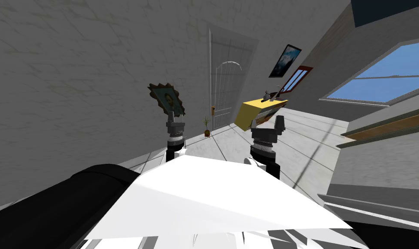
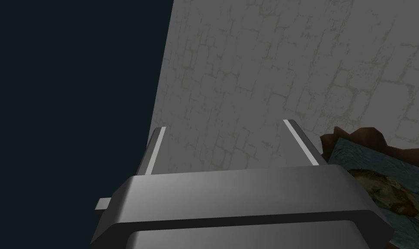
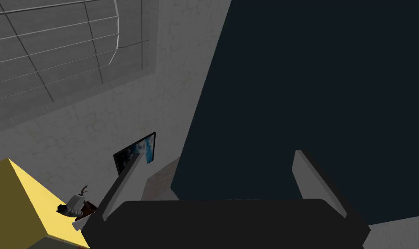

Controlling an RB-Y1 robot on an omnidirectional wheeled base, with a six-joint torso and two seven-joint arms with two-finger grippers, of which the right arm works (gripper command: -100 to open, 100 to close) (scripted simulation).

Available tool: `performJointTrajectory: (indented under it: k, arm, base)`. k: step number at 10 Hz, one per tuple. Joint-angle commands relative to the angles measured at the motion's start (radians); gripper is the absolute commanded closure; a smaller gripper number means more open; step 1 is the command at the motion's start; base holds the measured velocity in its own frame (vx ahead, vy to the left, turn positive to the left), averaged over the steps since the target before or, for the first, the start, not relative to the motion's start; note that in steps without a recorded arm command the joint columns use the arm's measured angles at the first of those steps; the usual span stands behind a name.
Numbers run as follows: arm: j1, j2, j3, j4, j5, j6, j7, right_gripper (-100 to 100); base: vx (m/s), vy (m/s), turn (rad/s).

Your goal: Pull the door open

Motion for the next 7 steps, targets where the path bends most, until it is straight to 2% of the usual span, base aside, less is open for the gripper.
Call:
performJointTrajectory:
  k: [1,4,5,7]
  arm:
    - [-0.017,-0.009,-0.002,0.033,0.008,0.002,0.029,-100]
    - [-0.042,-0.021,-0.006,0.083,0.020,0.004,0.073,-100]
    - [-0.059,-0.028,-0.008,0.116,0.028,0.006,0.101,-100]
    - [-0.077,-0.037,-0.010,0.152,0.037,0.008,0.133,-100]
  base:
    - [0.063,-0.002,0.078]
    - [0.099,0.003,0.063]
    - [0.124,0.014,0.087]
    - [0.102,0.000,0.080]
